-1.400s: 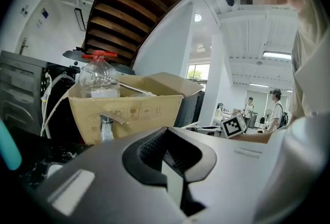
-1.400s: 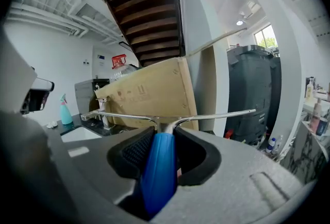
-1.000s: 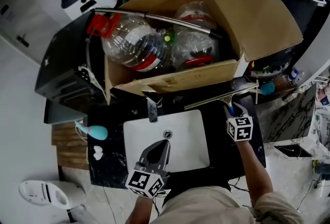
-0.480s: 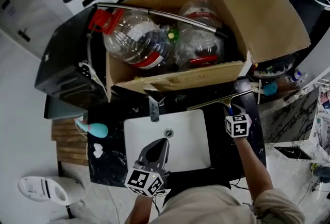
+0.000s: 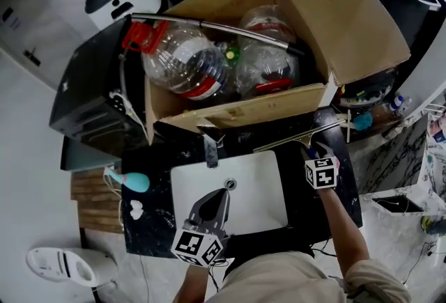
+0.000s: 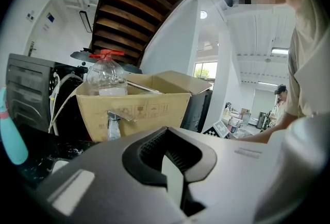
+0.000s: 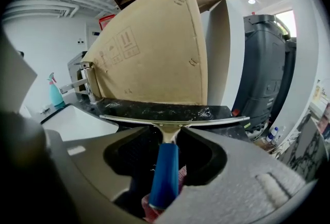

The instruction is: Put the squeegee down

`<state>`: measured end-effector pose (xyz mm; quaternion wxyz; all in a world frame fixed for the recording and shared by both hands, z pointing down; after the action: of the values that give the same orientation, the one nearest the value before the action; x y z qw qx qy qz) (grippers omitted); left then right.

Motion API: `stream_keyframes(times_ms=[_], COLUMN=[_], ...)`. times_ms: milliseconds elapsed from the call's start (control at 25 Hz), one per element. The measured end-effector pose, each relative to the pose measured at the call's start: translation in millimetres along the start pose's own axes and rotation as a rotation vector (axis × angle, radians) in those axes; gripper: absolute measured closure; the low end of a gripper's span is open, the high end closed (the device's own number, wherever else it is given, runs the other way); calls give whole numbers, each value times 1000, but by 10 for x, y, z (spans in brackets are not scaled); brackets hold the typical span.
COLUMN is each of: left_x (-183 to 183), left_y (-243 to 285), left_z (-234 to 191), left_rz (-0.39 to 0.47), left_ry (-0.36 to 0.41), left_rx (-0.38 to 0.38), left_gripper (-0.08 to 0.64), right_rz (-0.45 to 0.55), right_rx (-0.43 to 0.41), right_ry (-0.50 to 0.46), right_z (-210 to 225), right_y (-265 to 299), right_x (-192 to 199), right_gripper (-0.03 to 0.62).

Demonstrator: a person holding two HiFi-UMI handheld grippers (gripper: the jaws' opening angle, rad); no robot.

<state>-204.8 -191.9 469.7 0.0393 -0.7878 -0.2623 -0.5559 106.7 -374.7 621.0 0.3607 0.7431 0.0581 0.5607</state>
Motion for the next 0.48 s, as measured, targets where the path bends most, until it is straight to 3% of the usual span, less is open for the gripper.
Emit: stream_keyframes(times_ms=[160,480], left_x=[-20,4], left_y=[-43,-83], left_z=[7,96], left_rz=[16,30], left_ry=[7,12], left_rx=[19,74], left_gripper=[545,545], right_rz=[49,144], right_rx=[11,-28], right_ry=[-65,-31], right_z=[-87,-300], right_y=[-311,-947], right_x=[-62,-60], right_gripper=[400,402])
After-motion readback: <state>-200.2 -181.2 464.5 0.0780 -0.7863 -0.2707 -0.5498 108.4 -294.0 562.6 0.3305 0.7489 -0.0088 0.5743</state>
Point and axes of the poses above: the fingertips, and each gripper's own axes: y forward along the fingers, z to its right, x out of its underside, the point moved 8 cm from there along -y, backward along the fingers, and after that the axes turned 10 degrees about -y, right-handed, at the moved point
